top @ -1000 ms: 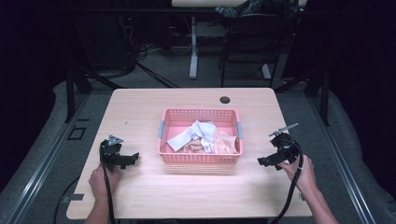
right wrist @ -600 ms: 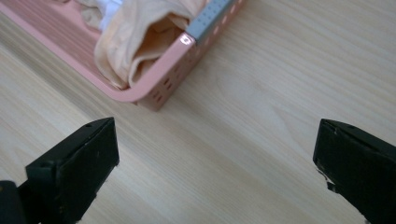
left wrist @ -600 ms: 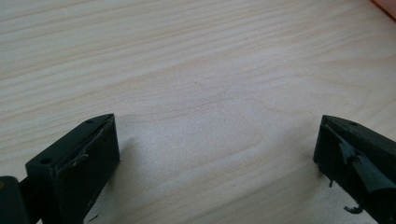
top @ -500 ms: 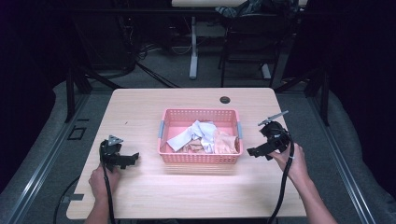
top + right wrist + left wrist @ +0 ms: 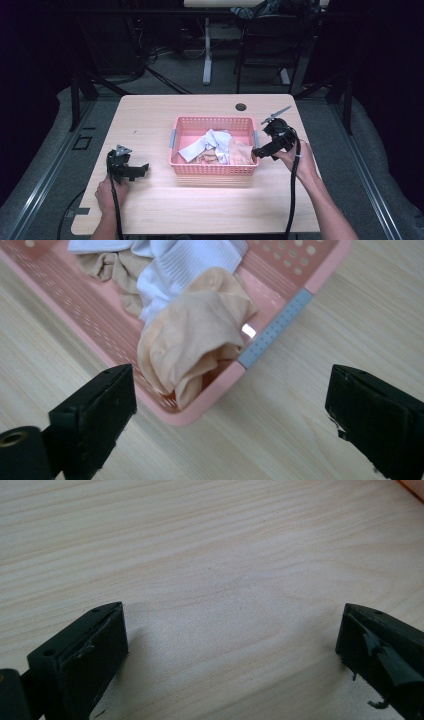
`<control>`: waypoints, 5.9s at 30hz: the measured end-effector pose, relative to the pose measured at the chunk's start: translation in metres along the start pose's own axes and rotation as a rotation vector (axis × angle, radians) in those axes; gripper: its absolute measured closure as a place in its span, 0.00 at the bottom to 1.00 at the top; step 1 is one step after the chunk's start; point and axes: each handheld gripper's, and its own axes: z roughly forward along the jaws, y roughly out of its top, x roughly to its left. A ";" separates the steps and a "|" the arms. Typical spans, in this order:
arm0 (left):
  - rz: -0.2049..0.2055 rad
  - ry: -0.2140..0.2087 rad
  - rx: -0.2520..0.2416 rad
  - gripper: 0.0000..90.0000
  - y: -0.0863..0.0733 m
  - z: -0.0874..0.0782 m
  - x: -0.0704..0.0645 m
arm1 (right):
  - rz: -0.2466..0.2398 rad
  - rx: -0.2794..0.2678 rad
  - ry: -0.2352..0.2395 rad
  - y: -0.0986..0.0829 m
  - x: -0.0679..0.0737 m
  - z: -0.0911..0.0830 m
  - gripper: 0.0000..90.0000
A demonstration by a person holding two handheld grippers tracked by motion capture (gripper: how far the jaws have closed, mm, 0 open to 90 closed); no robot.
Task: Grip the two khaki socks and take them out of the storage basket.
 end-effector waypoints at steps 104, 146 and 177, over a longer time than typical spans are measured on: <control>0.002 -0.001 -0.005 0.00 0.000 0.001 0.000 | 0.036 -0.047 -0.003 0.059 0.006 -0.002 0.94; 0.005 -0.001 -0.001 0.00 0.000 0.000 0.000 | 0.120 -0.055 -0.074 0.011 -0.043 -0.058 0.94; 0.000 -0.001 -0.005 0.00 0.000 0.001 0.000 | 0.273 0.164 -0.108 -0.049 -0.088 0.025 0.94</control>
